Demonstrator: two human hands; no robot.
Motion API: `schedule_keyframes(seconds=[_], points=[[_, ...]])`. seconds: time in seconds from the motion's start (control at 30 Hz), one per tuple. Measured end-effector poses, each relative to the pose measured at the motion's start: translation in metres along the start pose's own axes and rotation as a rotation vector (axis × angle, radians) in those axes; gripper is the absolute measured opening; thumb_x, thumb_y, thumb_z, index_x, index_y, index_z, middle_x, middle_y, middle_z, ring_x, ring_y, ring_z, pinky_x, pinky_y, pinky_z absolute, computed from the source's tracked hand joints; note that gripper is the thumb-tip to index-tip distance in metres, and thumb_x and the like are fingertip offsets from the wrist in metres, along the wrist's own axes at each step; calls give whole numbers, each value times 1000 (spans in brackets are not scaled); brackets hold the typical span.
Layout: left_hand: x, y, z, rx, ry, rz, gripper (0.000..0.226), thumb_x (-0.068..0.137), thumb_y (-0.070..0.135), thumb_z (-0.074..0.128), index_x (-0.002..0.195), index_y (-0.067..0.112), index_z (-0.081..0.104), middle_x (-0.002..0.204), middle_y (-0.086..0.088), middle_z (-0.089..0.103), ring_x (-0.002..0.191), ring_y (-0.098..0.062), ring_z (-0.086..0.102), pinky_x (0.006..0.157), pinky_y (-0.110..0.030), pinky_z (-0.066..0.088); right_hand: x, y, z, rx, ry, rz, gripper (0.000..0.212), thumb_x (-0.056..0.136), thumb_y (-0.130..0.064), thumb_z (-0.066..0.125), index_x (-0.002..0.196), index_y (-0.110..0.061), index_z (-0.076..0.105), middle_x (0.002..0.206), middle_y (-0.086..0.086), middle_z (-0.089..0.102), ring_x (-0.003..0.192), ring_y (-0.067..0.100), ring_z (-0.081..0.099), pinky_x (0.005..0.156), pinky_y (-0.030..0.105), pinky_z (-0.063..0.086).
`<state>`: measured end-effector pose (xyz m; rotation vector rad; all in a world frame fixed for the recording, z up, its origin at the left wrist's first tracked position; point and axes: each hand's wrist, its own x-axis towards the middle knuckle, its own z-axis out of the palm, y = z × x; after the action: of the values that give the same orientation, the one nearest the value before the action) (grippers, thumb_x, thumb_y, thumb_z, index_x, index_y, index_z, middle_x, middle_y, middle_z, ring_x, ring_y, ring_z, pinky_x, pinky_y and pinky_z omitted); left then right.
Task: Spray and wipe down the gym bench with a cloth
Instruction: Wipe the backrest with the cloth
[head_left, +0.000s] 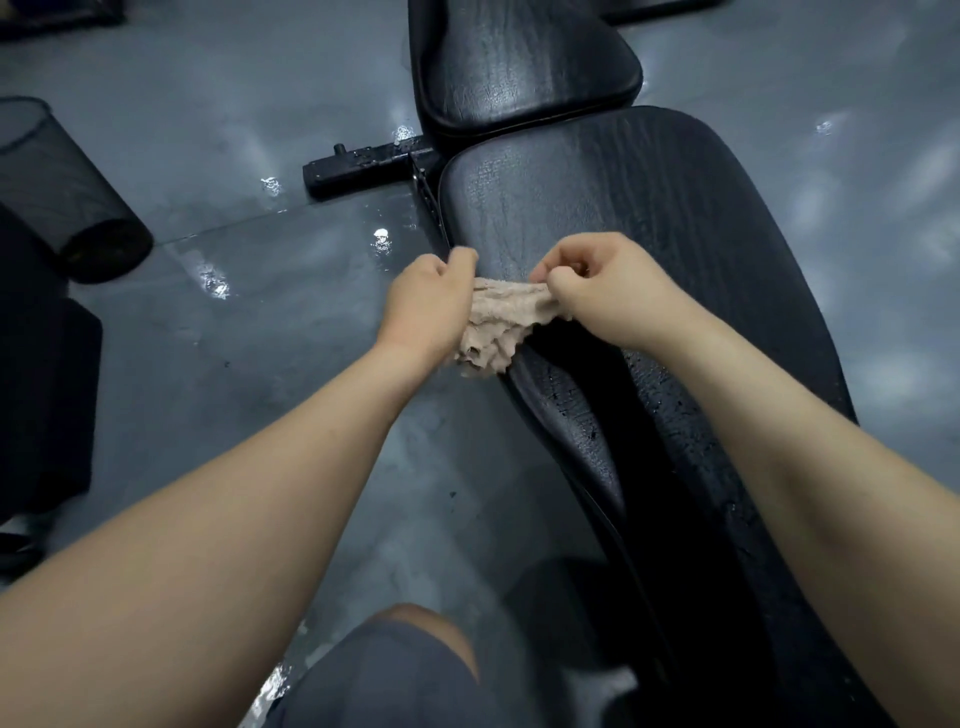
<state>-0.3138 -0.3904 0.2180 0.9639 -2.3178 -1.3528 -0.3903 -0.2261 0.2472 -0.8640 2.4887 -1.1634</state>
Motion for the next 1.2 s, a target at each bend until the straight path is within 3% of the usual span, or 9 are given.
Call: schedule_keyframes(seconds=[0.17, 0.23, 0.4, 0.53, 0.63, 0.77, 0.93, 1.07, 1.2], points=[[4, -3, -5, -102, 2, 113, 35, 92, 58, 63, 87, 24, 60, 86, 10, 67, 80, -6, 64, 72, -26, 49, 8, 8, 4, -96, 83, -29, 21, 85, -41, 72, 79, -21, 70, 71, -9, 68, 63, 0, 56, 60, 17, 40], [9, -4, -9, -84, 7, 167, 37, 91, 55, 68, 77, 21, 64, 70, 12, 65, 64, -3, 60, 65, -27, 49, 11, 12, 5, -150, 98, -55, 22, 86, -41, 75, 80, -21, 67, 74, -9, 68, 68, 1, 58, 61, 17, 38], [8, -1, -14, 127, 91, 165, 70, 95, 63, 57, 49, 15, 33, 37, 8, 28, 41, -11, 31, 43, -26, 26, 15, 20, 8, -241, 57, -155, 18, 95, -38, 67, 88, -21, 64, 93, -4, 54, 81, 9, 52, 76, 24, 35], [7, 0, -18, 169, 20, 195, 49, 94, 63, 55, 70, 21, 51, 57, 11, 51, 52, -3, 45, 52, -21, 35, 19, 19, 8, -240, 152, -211, 16, 97, -27, 62, 95, -11, 59, 99, 2, 53, 89, 19, 52, 77, 25, 35], [4, -6, -22, 180, -96, 338, 18, 91, 37, 70, 100, 24, 61, 81, 9, 58, 65, 3, 50, 61, -10, 37, 20, 19, 7, -234, 209, -228, 9, 93, -14, 59, 100, -15, 55, 92, 2, 58, 82, 23, 56, 73, 36, 44], [4, -24, -18, 221, -84, 510, 27, 90, 7, 62, 113, 22, 65, 112, 0, 45, 96, -10, 51, 84, -5, 36, 13, 25, 15, -388, 151, -360, 29, 87, -5, 52, 106, -19, 68, 102, 7, 49, 79, 27, 53, 68, 39, 49], [5, -33, -10, 405, 0, 664, 29, 93, 21, 60, 121, 25, 69, 110, 4, 49, 107, -19, 43, 92, -19, 32, 15, 29, 17, -376, 85, -411, 24, 90, -37, 65, 103, -17, 70, 100, 4, 58, 92, 26, 58, 83, 39, 50], [3, -42, -3, 269, -80, 667, 34, 97, 18, 64, 130, 21, 66, 111, 4, 41, 98, -4, 45, 92, -5, 33, 15, 31, 21, -350, 94, -424, 18, 90, -26, 69, 104, -14, 68, 95, 3, 60, 91, 25, 58, 82, 36, 45], [-15, -52, 5, 229, -40, 710, 16, 95, 8, 62, 108, 6, 70, 102, -2, 43, 87, -10, 48, 82, -11, 40, 9, 30, 12, -370, -32, -452, 10, 90, -27, 69, 94, -18, 66, 82, -5, 58, 77, 18, 55, 72, 34, 45]])
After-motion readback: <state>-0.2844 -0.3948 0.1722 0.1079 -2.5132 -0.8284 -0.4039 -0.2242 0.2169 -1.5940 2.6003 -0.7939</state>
